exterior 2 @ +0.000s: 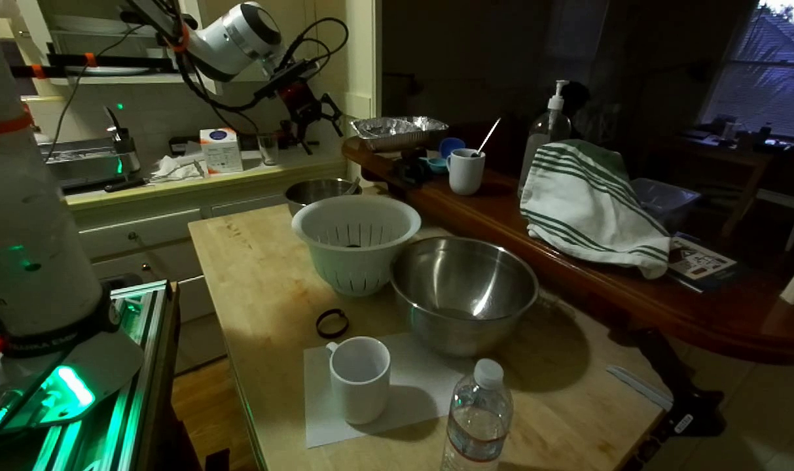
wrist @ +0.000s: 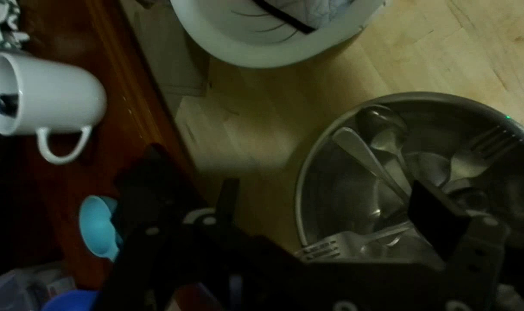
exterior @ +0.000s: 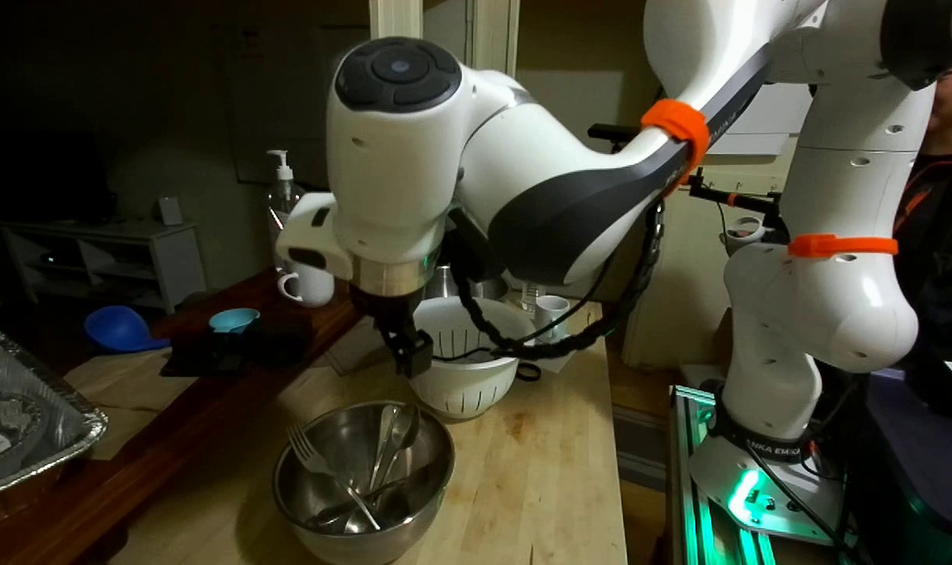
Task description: Move the black and white mat to the table
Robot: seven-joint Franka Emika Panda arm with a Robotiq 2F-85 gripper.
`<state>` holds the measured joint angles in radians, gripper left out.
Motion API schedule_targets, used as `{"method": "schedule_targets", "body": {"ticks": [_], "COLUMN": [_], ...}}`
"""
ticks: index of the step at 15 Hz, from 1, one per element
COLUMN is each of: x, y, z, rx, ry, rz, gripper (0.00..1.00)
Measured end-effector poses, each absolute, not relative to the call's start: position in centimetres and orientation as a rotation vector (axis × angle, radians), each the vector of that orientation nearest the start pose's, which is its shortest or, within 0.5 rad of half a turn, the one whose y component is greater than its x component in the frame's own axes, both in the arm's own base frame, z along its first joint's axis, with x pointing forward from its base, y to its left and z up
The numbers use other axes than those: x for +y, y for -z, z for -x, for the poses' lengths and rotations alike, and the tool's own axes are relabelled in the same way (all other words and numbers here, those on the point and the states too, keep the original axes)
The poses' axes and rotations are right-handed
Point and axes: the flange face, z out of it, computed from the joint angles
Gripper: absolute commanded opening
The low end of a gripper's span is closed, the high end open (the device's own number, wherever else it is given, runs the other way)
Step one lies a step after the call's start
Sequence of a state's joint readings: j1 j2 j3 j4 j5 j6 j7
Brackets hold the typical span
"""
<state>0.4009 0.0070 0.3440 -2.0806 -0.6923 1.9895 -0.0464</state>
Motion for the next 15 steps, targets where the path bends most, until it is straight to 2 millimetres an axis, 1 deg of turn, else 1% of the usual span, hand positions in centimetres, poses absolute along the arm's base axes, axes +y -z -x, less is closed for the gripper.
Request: {"method": "schedule_targets", "body": {"ticks": [2,4,6,8,9,10,13,14,15], "x": [31.7,28.7,24.8,20.6,19.4,19.3,20.4,20.3,19.6], "y": [-44.4,-45.3,-45.6,-45.3,-45.3,-45.4,-45.5,-45.6,-45.7], "z": [-42.2,-41.5,-41.1,-41.2,-41.4,-41.5,-41.3,-41.4,-41.7], "rx": [1.21,1.076,0.937,0.812,0.794,0.793,0.819,0.787,0.733], "ry": [-0.206,-0.229,-0.228,-0.236,-0.233,-0.233,-0.246,-0.252,-0.25], "rz": [-2.206,-2.259,-2.324,-2.4,-2.408,-2.407,-2.395,-2.415,-2.452], "gripper": [1.0,1.0,1.0,1.0,1.0,1.0,1.0,1.0,1.0]}}
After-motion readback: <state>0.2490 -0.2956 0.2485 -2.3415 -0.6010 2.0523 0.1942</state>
